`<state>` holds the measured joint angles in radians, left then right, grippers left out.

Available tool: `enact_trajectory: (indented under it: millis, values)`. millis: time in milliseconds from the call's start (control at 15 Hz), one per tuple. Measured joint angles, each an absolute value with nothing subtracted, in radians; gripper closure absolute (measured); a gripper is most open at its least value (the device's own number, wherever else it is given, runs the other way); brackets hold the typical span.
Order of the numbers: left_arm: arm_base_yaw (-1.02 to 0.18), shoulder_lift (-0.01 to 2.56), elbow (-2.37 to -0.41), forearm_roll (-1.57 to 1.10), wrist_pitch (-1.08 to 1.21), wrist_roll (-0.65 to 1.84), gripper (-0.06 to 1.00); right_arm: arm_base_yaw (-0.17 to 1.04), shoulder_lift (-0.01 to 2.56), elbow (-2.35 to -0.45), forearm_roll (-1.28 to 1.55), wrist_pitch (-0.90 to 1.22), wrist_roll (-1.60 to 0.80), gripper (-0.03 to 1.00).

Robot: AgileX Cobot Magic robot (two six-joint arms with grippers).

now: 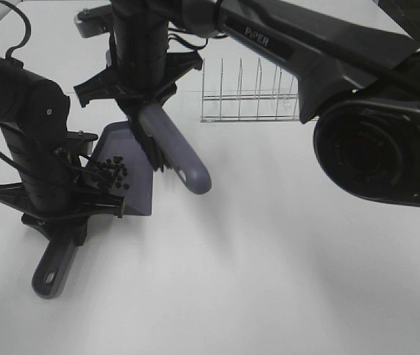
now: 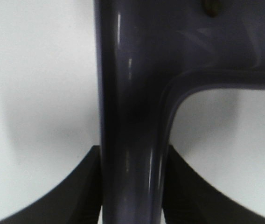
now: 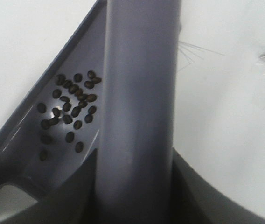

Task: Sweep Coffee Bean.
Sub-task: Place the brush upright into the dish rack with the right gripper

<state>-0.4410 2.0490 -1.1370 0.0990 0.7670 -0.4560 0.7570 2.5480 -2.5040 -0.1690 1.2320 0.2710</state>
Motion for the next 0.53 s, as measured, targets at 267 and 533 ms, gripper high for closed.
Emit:
enact_trajectory:
  millis: [267,533]
  values:
    - [-0.441,2.049,-1.137,0.099,0.767,-0.456,0.6,0.757,2.458,-2.505,-0.291,1.234,0.217,0.66]
    - [-0.441,2.049,-1.137,0.099,0.767,-0.456,0.6,0.73,2.313,-2.39,-0.388,1.233,0.168,0.66]
